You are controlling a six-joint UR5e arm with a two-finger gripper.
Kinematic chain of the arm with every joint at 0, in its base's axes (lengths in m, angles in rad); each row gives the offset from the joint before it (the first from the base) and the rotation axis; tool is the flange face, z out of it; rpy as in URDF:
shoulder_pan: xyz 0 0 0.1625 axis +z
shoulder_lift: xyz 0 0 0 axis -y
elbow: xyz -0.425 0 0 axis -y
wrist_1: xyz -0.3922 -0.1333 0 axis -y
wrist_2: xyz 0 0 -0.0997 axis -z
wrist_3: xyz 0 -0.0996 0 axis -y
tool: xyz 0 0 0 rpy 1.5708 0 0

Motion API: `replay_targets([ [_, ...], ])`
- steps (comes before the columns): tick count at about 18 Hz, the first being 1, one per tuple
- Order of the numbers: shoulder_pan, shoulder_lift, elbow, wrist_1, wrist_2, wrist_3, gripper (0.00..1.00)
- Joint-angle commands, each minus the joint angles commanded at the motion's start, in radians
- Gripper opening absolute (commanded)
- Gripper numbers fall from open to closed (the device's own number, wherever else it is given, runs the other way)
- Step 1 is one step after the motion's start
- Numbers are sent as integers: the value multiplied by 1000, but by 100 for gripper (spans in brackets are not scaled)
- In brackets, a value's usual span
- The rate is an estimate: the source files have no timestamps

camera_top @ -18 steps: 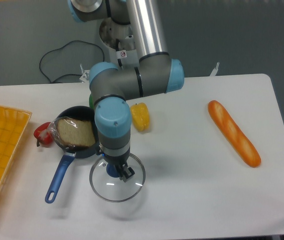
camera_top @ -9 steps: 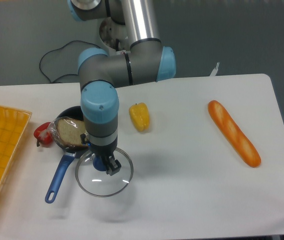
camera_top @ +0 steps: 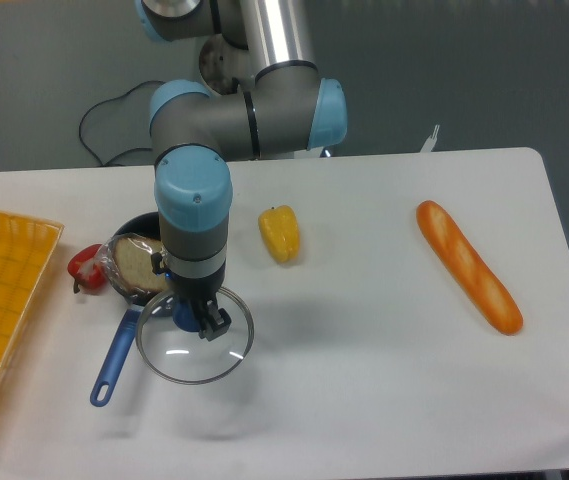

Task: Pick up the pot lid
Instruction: 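Lift the glass lid by its knob and carry it toward the saucepan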

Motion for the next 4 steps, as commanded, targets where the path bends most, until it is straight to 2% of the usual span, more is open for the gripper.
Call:
replay_targets([
  [4, 0, 0, -2, 5, -5, -2, 43],
])
